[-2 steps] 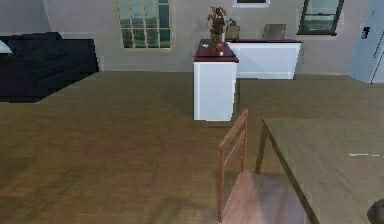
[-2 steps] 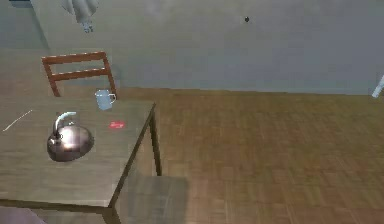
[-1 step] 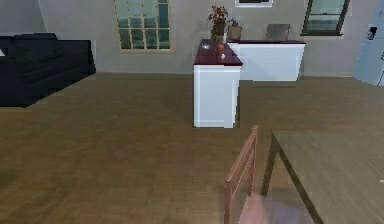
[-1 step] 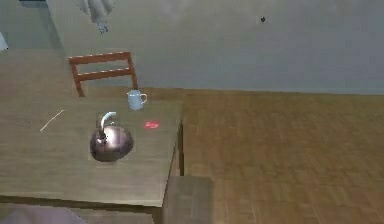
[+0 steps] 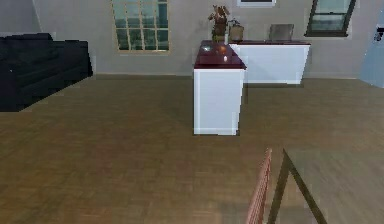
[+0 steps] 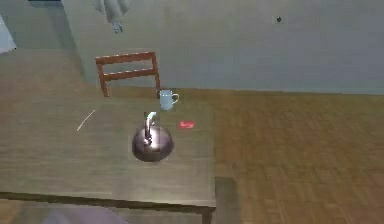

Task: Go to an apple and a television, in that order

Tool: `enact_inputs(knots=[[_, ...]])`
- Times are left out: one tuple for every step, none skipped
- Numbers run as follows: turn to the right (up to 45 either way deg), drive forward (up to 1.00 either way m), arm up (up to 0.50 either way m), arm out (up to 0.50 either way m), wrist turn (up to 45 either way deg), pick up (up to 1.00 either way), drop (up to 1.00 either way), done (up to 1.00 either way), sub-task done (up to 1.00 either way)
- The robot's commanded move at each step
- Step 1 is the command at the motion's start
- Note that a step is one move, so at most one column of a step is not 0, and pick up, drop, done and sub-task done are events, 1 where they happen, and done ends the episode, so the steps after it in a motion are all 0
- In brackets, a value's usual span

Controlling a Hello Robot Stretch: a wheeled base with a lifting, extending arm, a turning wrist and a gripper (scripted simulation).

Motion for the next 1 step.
enact_inputs(knots=[[-45.0,0.00,0.00,0.00,0.0,0.00,0.00,0.00,0.00]])
